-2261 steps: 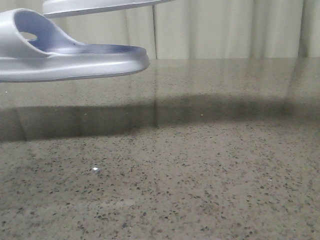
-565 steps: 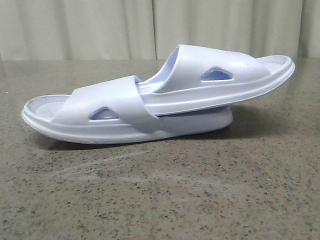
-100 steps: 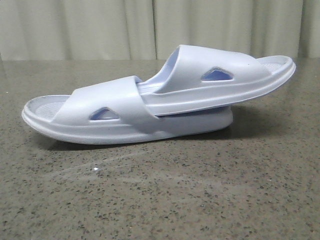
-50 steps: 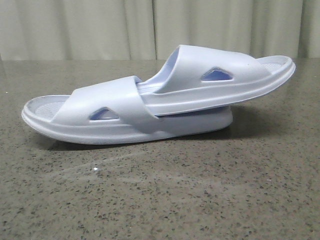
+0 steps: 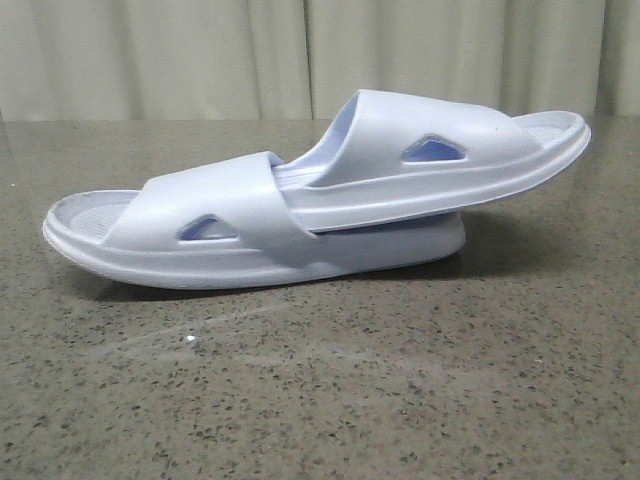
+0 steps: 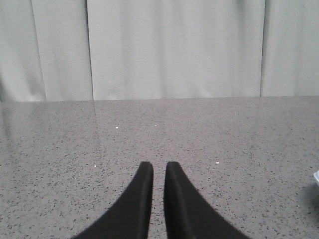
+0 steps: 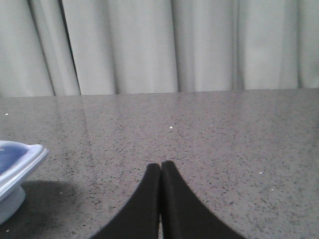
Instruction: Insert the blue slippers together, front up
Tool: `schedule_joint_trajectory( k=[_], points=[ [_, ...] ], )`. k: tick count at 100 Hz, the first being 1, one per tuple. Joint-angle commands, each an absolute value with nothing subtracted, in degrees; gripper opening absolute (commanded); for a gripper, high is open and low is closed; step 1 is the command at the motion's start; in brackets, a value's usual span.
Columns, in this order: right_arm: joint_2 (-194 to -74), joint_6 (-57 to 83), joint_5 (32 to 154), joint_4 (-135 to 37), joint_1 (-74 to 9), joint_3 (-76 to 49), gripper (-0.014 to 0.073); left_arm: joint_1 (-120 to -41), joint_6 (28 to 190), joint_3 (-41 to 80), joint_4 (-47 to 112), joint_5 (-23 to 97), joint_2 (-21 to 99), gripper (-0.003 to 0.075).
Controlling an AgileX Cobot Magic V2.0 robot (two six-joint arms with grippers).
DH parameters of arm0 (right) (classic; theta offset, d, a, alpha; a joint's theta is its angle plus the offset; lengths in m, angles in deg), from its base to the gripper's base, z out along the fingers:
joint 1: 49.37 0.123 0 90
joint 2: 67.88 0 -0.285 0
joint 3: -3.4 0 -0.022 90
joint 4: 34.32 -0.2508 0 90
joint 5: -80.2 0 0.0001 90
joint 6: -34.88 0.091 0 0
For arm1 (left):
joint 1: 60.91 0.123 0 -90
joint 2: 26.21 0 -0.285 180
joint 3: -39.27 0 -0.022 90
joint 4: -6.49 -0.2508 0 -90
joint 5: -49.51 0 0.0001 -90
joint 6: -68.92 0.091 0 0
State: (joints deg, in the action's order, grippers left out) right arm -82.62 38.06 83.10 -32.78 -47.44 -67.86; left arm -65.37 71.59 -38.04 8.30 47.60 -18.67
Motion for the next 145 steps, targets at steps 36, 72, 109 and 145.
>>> schedule_joint_trajectory(
  k=[36, 72, 109, 145],
  points=[
    [-73.92, 46.49, 80.20, -30.60, -50.49, -75.65, -0.0107, -65.31, 71.08, -38.59, 8.81, 52.29, -20.23, 0.0016],
    [-73.92, 46.62, 80.67, -29.04, -50.49, -75.55, -0.0107, -65.31, 71.08, -38.59, 8.81, 52.29, -20.23, 0.0016],
    [-73.92, 46.62, 80.76, -29.04, -50.49, -75.55, -0.0107, -65.31, 71.08, -38.59, 8.81, 52.29, -20.23, 0.0016],
    [-73.92, 46.62, 80.76, -29.04, -50.49, -75.55, -0.0107, -65.31, 71.08, -38.59, 8.81, 52.29, -20.23, 0.0016]
  ],
)
